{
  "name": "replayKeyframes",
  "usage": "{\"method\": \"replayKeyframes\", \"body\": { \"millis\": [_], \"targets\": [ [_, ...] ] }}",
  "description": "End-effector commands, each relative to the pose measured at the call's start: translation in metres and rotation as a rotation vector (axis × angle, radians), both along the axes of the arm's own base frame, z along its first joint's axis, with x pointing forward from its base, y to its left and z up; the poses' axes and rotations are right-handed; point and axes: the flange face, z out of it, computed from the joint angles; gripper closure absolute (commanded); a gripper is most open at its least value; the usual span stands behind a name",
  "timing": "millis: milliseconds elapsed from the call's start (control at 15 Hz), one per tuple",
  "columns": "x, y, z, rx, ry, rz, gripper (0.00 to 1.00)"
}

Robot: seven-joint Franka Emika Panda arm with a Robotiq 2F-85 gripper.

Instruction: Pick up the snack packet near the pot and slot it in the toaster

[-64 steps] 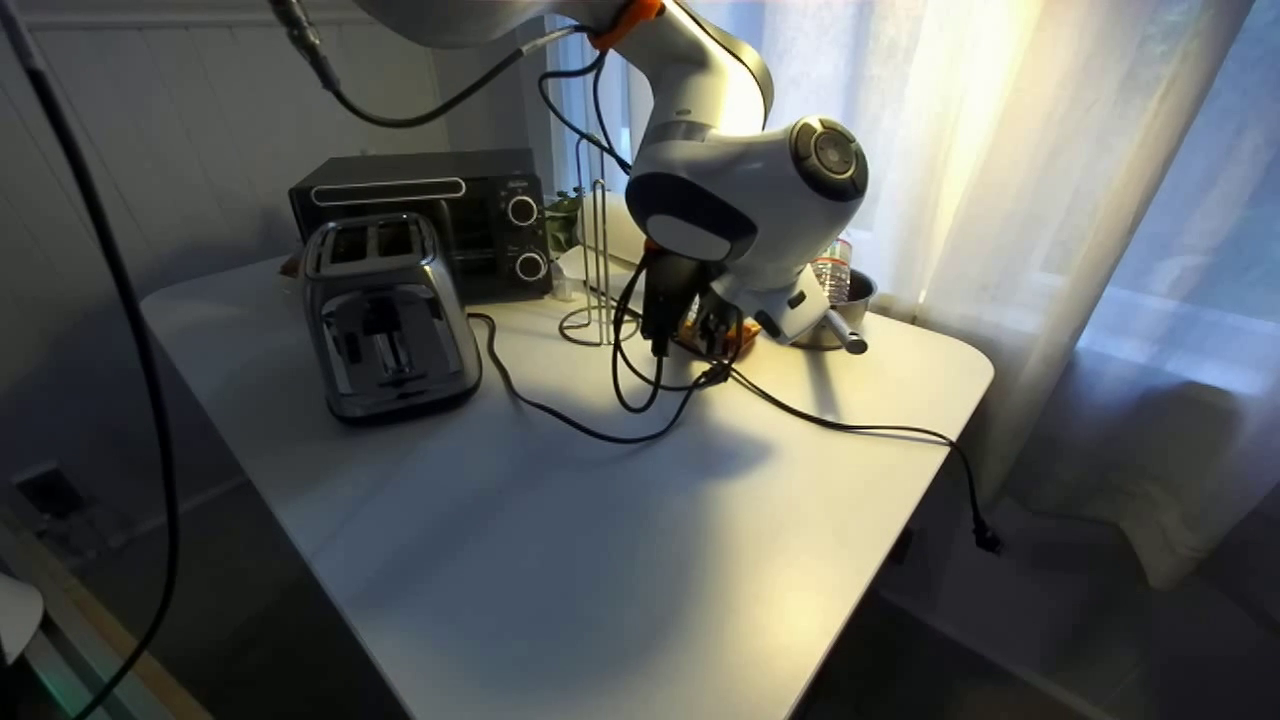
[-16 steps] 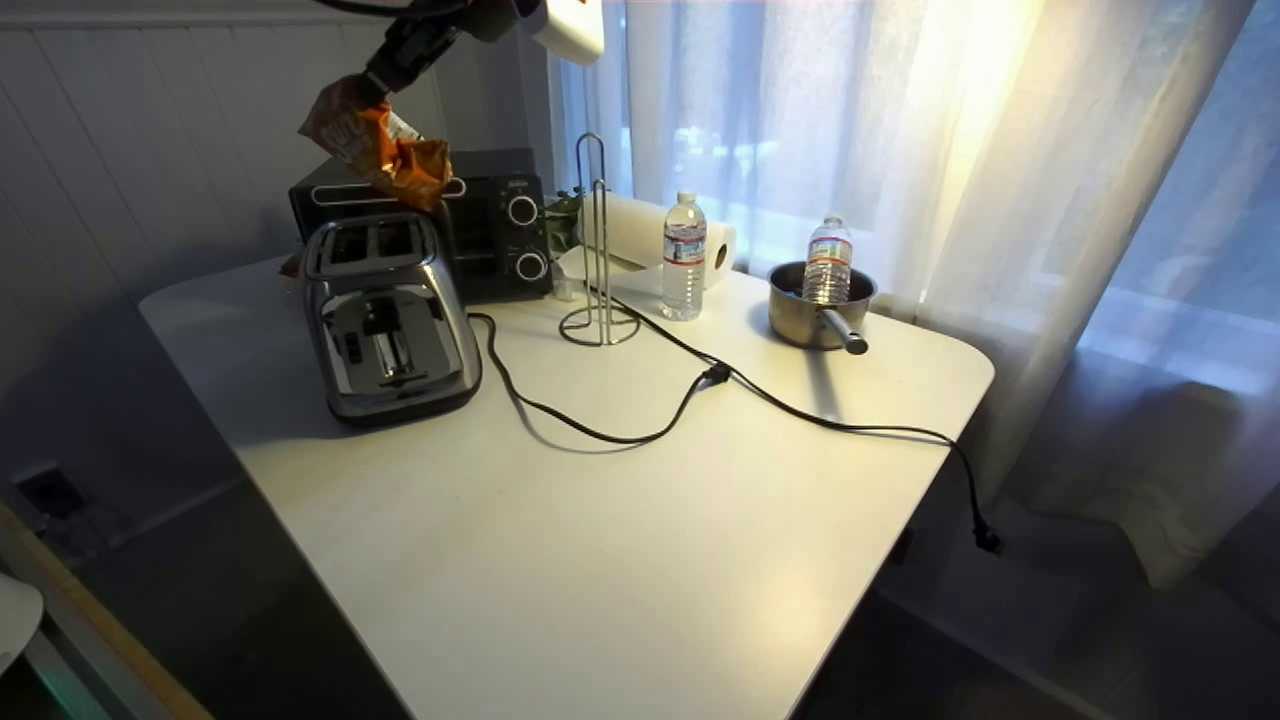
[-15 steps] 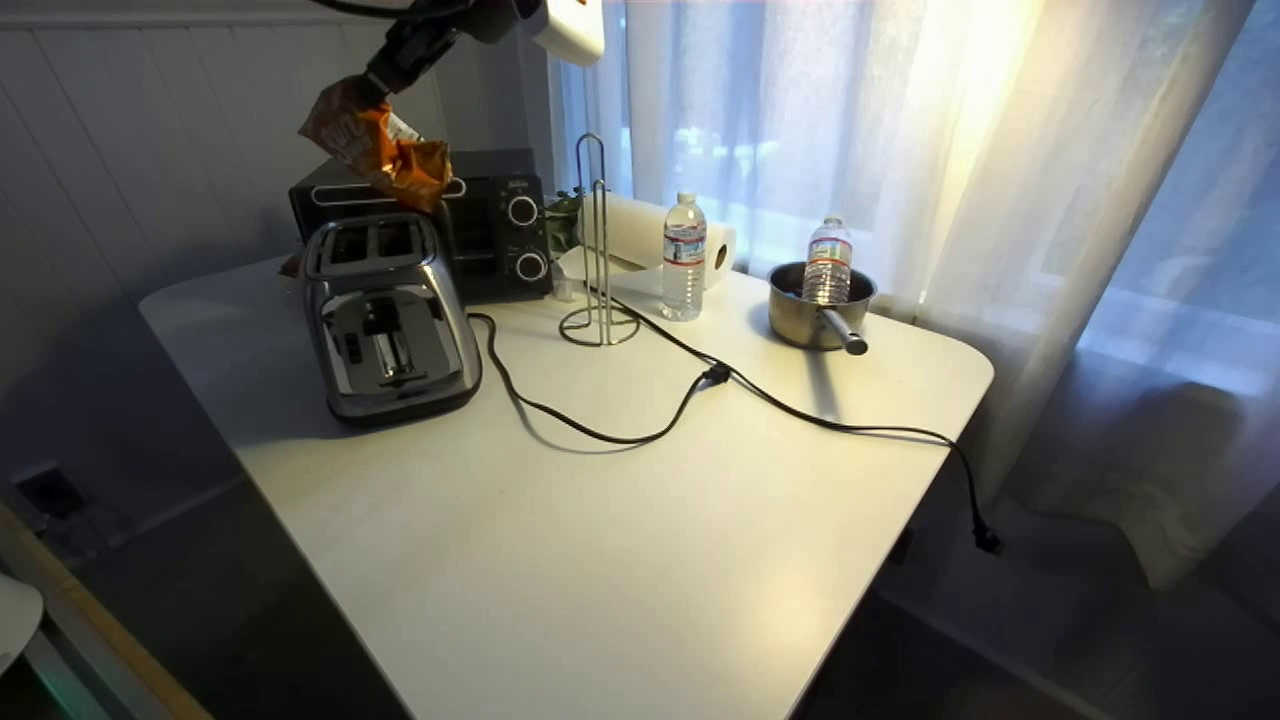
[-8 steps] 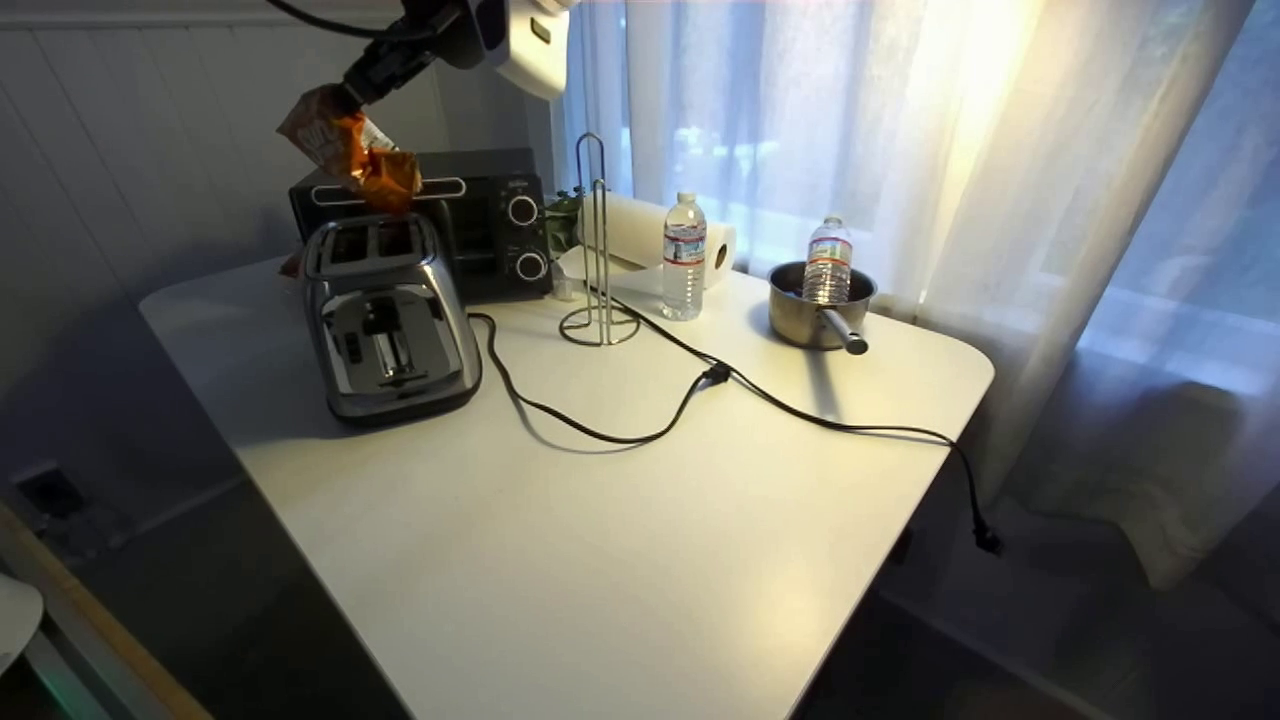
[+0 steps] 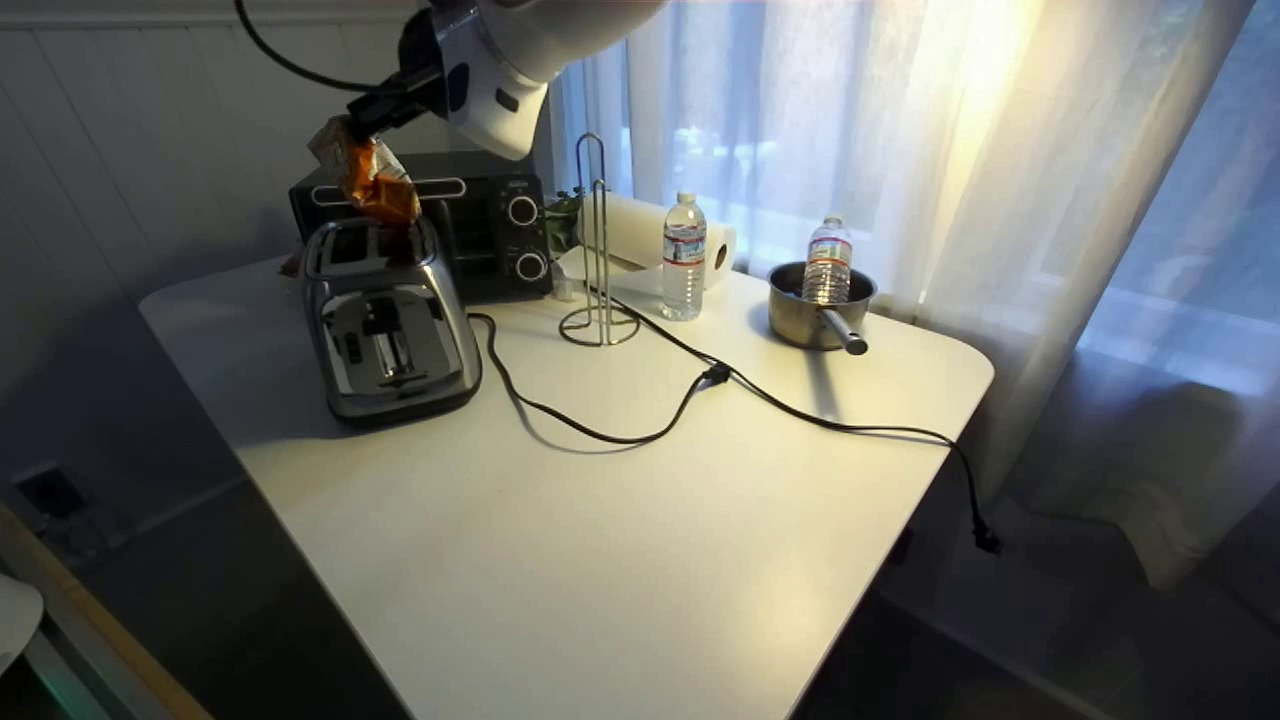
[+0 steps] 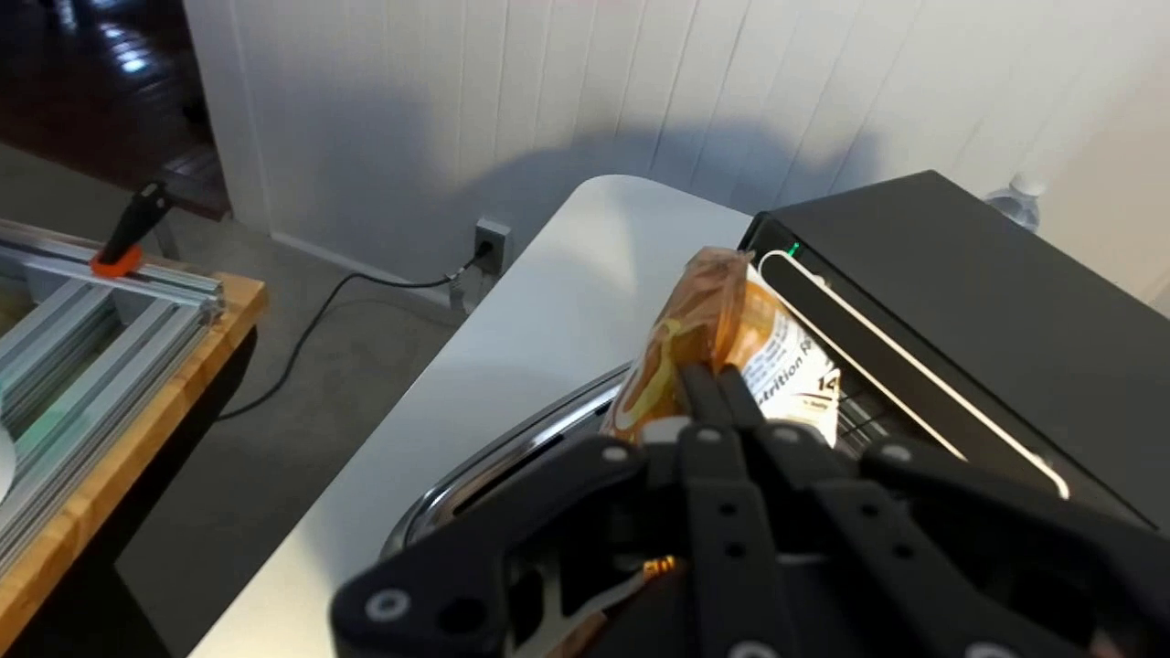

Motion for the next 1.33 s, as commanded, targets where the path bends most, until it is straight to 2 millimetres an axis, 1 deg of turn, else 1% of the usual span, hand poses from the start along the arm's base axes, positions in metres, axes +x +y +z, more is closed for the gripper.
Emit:
{"method": "replayKeyframes", "body": {
  "millis": [0, 200, 333, 800, 867, 933, 1000, 1067, 1200, 1267],
  "targets": [
    [-0.008, 0.022, -0.011, 0.031, 0.041, -0.112, 1.0],
    [-0.008, 0.035, -0.02, 0.057, 0.064, -0.152, 1.0],
    [-0.007, 0.04, -0.025, 0.06, 0.07, -0.179, 1.0],
    [-0.013, 0.039, -0.044, 0.039, 0.062, -0.263, 1.0],
    [-0.014, 0.04, -0.046, 0.047, 0.064, -0.268, 0.94],
    [-0.015, 0.041, -0.045, 0.062, 0.059, -0.267, 0.72],
    [-0.016, 0.042, -0.043, 0.069, 0.058, -0.26, 0.69],
    [-0.016, 0.043, -0.04, 0.075, 0.051, -0.258, 0.69],
    [-0.014, 0.044, -0.028, 0.074, 0.026, -0.253, 0.57],
    [-0.014, 0.046, -0.021, 0.089, 0.026, -0.24, 0.49]
  ]
}}
